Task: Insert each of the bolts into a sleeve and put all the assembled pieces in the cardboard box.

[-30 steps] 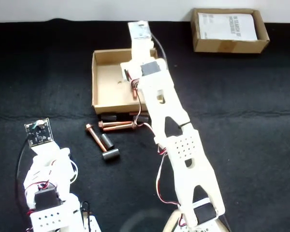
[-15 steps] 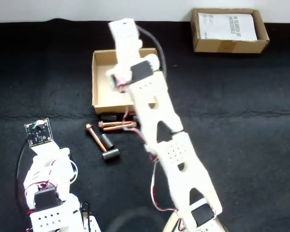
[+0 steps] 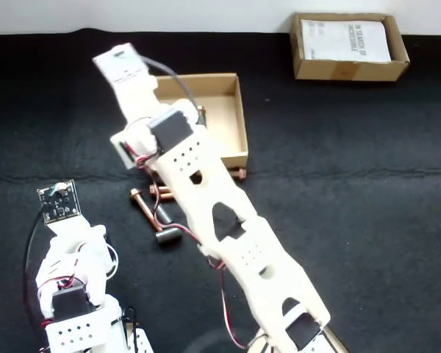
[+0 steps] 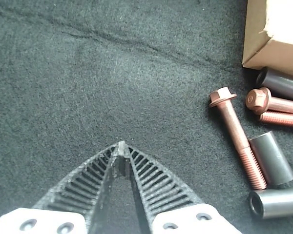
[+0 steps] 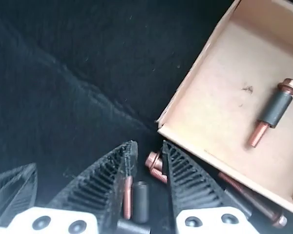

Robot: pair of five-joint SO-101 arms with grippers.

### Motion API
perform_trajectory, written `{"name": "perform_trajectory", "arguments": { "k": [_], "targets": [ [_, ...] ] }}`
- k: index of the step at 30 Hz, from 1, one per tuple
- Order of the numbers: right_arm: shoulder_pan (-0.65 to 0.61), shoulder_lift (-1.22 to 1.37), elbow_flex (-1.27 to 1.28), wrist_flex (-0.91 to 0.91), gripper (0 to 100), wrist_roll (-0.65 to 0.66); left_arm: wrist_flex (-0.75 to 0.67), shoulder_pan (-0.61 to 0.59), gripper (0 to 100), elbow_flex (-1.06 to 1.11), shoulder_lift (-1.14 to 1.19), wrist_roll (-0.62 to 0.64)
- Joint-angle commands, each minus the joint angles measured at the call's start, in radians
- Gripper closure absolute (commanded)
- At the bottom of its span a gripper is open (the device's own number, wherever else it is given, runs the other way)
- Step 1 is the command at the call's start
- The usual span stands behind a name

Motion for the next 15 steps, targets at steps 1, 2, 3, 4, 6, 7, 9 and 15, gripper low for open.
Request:
{"name": "perform_trajectory", "arguments": {
  "k": [1,2,3,4,6,7,9,15],
  "targets": [
    [-0.024,-0.265,0.354,0.015,92.5,0.087,-0.012,-0.008,99,0.019,-0.012,0.0],
    [-0.027,-0.334,0.478,0.013,92.5,0.121,-0.012,-0.008,99,0.019,-0.012,0.0],
    [-0.03,-0.407,0.605,0.012,92.5,0.155,-0.012,-0.008,99,0.019,-0.012,0.0],
    [-0.038,-0.472,0.722,0.012,92.5,0.186,-0.012,-0.008,99,0.019,-0.012,0.0],
    [-0.048,-0.593,0.928,0.01,92.5,0.239,-0.012,-0.008,99,0.019,-0.012,0.0],
    [-0.05,-0.645,1.012,0.01,92.5,0.272,-0.012,-0.008,99,0.019,-0.012,0.0],
    [-0.045,-0.733,1.147,0.008,92.5,0.356,-0.011,-0.008,99,0.019,-0.012,0.0],
    [-0.042,-0.845,1.342,0.008,92.5,0.555,-0.011,-0.008,99,0.019,-0.012,0.0]
  ]
}}
